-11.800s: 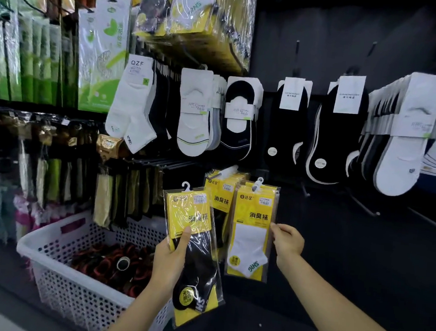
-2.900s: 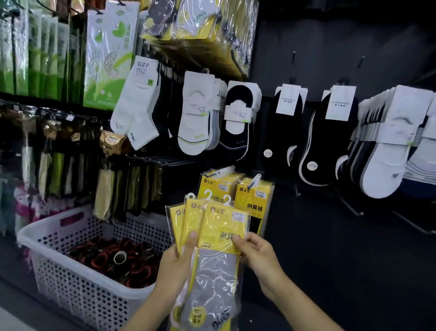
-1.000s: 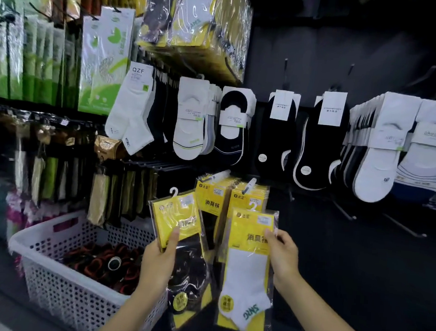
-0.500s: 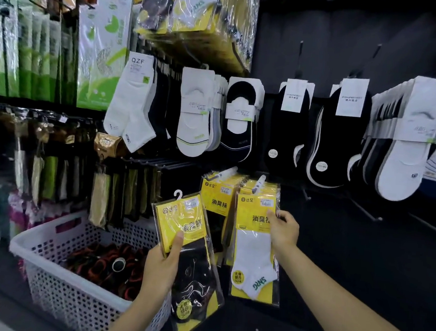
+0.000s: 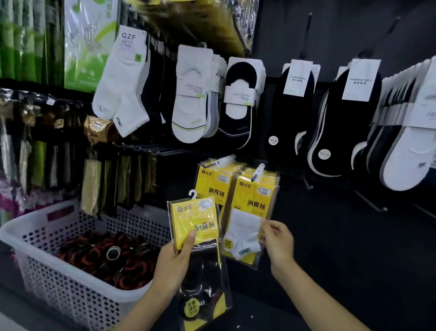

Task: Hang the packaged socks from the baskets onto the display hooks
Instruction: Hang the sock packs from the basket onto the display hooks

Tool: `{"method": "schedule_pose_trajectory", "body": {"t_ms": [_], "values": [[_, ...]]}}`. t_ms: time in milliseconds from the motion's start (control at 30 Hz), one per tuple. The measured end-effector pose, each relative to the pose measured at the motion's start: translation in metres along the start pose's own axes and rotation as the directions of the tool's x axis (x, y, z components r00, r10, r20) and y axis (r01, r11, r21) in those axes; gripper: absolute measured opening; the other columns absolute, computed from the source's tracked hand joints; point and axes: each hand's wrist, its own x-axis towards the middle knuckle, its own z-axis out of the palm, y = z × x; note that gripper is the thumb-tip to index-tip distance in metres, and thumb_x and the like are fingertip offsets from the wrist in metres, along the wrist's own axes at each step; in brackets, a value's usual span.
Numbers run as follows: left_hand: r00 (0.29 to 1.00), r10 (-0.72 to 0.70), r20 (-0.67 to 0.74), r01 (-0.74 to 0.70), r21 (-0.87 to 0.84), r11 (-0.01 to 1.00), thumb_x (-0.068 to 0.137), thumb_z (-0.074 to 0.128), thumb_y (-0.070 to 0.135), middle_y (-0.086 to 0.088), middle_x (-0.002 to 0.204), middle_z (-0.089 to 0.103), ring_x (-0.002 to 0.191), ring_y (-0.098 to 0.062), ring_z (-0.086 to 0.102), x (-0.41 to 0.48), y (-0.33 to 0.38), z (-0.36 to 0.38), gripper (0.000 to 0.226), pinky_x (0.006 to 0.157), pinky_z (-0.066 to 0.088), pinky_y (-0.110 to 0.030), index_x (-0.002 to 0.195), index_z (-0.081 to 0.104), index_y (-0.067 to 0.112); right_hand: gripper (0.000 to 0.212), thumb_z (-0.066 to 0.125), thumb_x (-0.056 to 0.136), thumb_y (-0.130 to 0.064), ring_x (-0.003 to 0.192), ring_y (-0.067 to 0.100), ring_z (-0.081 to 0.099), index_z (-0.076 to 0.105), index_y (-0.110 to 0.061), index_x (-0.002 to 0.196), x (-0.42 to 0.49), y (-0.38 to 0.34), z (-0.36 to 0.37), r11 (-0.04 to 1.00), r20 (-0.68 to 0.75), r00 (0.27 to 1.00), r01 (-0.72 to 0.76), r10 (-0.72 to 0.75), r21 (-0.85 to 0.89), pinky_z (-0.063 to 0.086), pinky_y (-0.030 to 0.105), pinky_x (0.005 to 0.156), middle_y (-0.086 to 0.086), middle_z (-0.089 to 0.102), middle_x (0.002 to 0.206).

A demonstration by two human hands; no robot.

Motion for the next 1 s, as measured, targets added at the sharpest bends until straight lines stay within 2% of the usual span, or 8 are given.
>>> {"method": "schedule_pose_trajectory", "body": {"t_ms": [100, 233, 333, 467, 533, 667, 833, 1000], "values": [[0.995, -0.035, 0.089, 0.032, 0.029, 0.999, 0.094, 0.052, 0.034, 0.006, 0.086, 0.054, 0.072, -0.01, 0.058, -0.003, 0.004, 0.013, 0.036, 0.041, 0.035, -0.01, 0.078, 0.064, 0.004, 0.019, 0.054, 0.096, -0.031, 0.08, 0.014, 0.067, 0.065, -0.016, 0.095, -0.03, -0.011, 0.001, 1.0, 0.277, 0.961, -0.006, 0.004, 0.009, 0.052, 0.019, 0.065, 0.004, 0.069, 0.093], [0.978, -0.059, 0.2, 0.06, 0.004, 0.998, 0.092, 0.053, 0.037, 0.002, 0.084, 0.075, 0.081, -0.01, 0.069, -0.009, 0.006, 0.026, 0.025, 0.07, 0.05, -0.017, 0.099, 0.071, 0.022, 0.027, 0.06, 0.092, -0.033, 0.083, 0.01, 0.07, 0.068, -0.009, 0.1, -0.055, -0.02, -0.004, 0.999, 0.462, 0.886, -0.025, 0.035, -0.027, 0.054, 0.02, 0.071, 0.0, 0.074, 0.094], [0.969, -0.067, 0.239, 0.073, -0.017, 0.997, 0.088, 0.055, 0.042, 0.012, 0.093, 0.073, 0.091, -0.002, 0.067, -0.013, 0.011, 0.032, 0.024, 0.072, 0.047, -0.009, 0.103, 0.067, 0.027, 0.031, 0.064, 0.089, -0.026, 0.085, 0.02, 0.069, 0.063, 0.003, 0.1, -0.061, -0.025, -0.014, 1.0, 0.433, 0.901, -0.019, 0.014, 0.007, 0.054, 0.036, 0.083, 0.007, 0.074, 0.092], [0.954, -0.083, 0.288, 0.107, -0.067, 0.992, 0.085, 0.054, 0.046, 0.003, 0.105, 0.071, 0.099, -0.014, 0.067, -0.015, 0.017, 0.039, 0.035, 0.088, 0.053, -0.036, 0.115, 0.056, 0.029, 0.021, 0.066, 0.088, -0.022, 0.083, 0.025, 0.07, 0.065, -0.002, 0.094, -0.058, -0.03, -0.029, 0.993, 0.254, 0.966, 0.019, -0.048, 0.118, 0.055, 0.042, 0.085, 0.018, 0.072, 0.092], [0.952, -0.071, 0.297, 0.094, -0.063, 0.994, 0.092, 0.052, 0.036, 0.0, 0.103, 0.069, 0.099, -0.017, 0.066, -0.014, 0.017, 0.043, 0.033, 0.089, 0.053, -0.037, 0.124, 0.047, 0.031, 0.026, 0.065, 0.089, -0.02, 0.082, 0.028, 0.062, 0.061, 0.006, 0.091, -0.052, -0.033, -0.035, 0.991, 0.136, 0.99, 0.025, -0.044, 0.135, 0.05, 0.05, 0.091, 0.03, 0.065, 0.097], [0.954, -0.048, 0.296, 0.075, -0.079, 0.994, 0.095, 0.049, 0.032, 0.005, 0.101, 0.067, 0.098, -0.011, 0.064, -0.011, 0.017, 0.052, 0.035, 0.078, 0.052, -0.018, 0.13, 0.043, 0.03, 0.016, 0.064, 0.09, -0.02, 0.079, 0.025, 0.059, 0.062, -0.007, 0.081, -0.038, -0.044, -0.035, 0.991, 0.079, 0.993, 0.075, -0.083, 0.108, 0.05, 0.039, 0.08, 0.012, 0.064, 0.076], [0.968, -0.069, 0.24, 0.087, -0.066, 0.994, 0.095, 0.049, 0.037, 0.013, 0.117, 0.057, 0.106, -0.004, 0.056, 0.001, 0.014, 0.06, 0.047, 0.089, 0.046, -0.023, 0.138, 0.043, 0.021, 0.032, 0.063, 0.091, -0.022, 0.074, 0.021, 0.048, 0.057, 0.01, 0.095, -0.02, -0.045, -0.014, 0.991, 0.079, 0.989, 0.123, -0.127, 0.05, 0.042, 0.029, 0.067, 0.015, 0.054, 0.077], [0.979, -0.087, 0.184, 0.089, -0.004, 0.996, 0.094, 0.049, 0.039, 0.002, 0.137, 0.051, 0.121, -0.012, 0.05, 0.024, 0.0, 0.068, 0.051, 0.098, 0.039, -0.023, 0.14, 0.042, 0.017, 0.021, 0.065, 0.09, -0.022, 0.088, 0.029, 0.066, 0.064, -0.001, 0.094, -0.001, -0.035, 0.004, 0.998, 0.04, 0.997, 0.058, -0.059, 0.026, 0.054, 0.044, 0.087, 0.019, 0.069, 0.095]]}}
